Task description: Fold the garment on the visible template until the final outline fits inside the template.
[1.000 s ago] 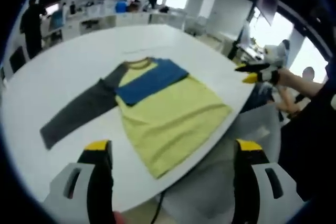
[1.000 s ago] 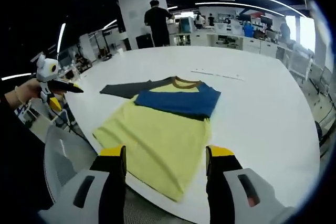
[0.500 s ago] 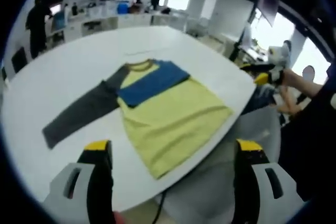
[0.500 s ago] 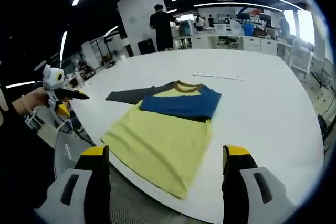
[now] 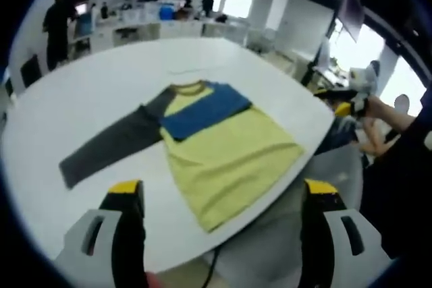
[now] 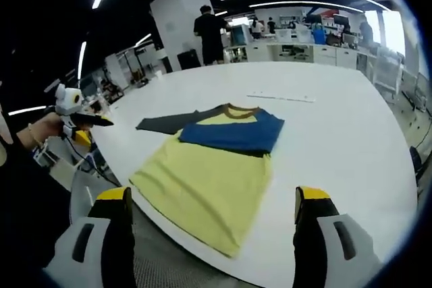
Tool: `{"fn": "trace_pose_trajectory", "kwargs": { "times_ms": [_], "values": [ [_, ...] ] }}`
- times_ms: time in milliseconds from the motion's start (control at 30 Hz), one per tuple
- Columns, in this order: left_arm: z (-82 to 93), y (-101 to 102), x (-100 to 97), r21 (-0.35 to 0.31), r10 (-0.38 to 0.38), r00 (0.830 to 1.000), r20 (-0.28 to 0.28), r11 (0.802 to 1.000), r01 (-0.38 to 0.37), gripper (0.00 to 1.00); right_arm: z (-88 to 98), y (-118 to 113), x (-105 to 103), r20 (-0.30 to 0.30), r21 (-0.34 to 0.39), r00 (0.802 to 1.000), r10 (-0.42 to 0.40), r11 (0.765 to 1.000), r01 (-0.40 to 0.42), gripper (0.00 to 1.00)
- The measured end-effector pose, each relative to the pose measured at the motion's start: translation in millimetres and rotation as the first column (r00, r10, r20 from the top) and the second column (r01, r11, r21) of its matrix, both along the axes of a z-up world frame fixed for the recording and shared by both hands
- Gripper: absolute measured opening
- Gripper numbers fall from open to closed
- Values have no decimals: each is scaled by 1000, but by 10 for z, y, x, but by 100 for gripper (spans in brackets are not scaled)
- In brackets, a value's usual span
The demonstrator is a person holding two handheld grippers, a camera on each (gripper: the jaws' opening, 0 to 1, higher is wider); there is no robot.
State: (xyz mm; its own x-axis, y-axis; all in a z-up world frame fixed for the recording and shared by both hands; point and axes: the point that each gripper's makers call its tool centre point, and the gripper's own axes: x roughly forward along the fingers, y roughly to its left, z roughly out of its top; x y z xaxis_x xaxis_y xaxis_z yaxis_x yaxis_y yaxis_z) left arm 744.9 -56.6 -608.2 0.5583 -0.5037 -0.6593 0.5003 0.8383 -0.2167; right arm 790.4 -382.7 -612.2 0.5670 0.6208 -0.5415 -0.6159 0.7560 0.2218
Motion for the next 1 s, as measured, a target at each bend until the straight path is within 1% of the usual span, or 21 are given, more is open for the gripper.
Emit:
{"fn": "trace_pose_trajectory", "kwargs": {
  "times_ms": [300, 500, 733, 800, 833, 933, 1000],
  "values": [
    [-25, 53, 78, 2, 7, 1000, -10, 1000, -7, 92, -51, 43, 71, -11, 0, 1000, 5, 1000, -5, 100],
    [-32, 60, 118, 3, 5, 1000, -11, 1000, -5, 92, -75, 56, 70, -19, -6, 1000, 14, 1000, -14, 100],
    [-58, 157, 189, 8, 20, 1000, -12, 1000, -20, 92, -115, 42, 98, -27, -6, 1000, 6, 1000, -6, 100],
    [-88, 171, 222, -29, 35, 999, -18, 999, -35, 93, -154, 47, 100, -38, -8, 999, 6, 1000, -6, 100],
    [-125, 199, 235, -43, 47, 998, -31, 998, -48, 94, -171, 53, 93, -42, -10, 999, 9, 1000, -10, 100],
    [-200, 296, 281, -51, 71, 997, -42, 996, -73, 93, -201, 50, 77, -53, -22, 999, 11, 1000, -12, 100],
    [-220, 361, 324, -74, 98, 994, -48, 992, -102, 94, -212, 48, 80, -59, -19, 998, 4, 1000, -5, 100]
  ]
}}
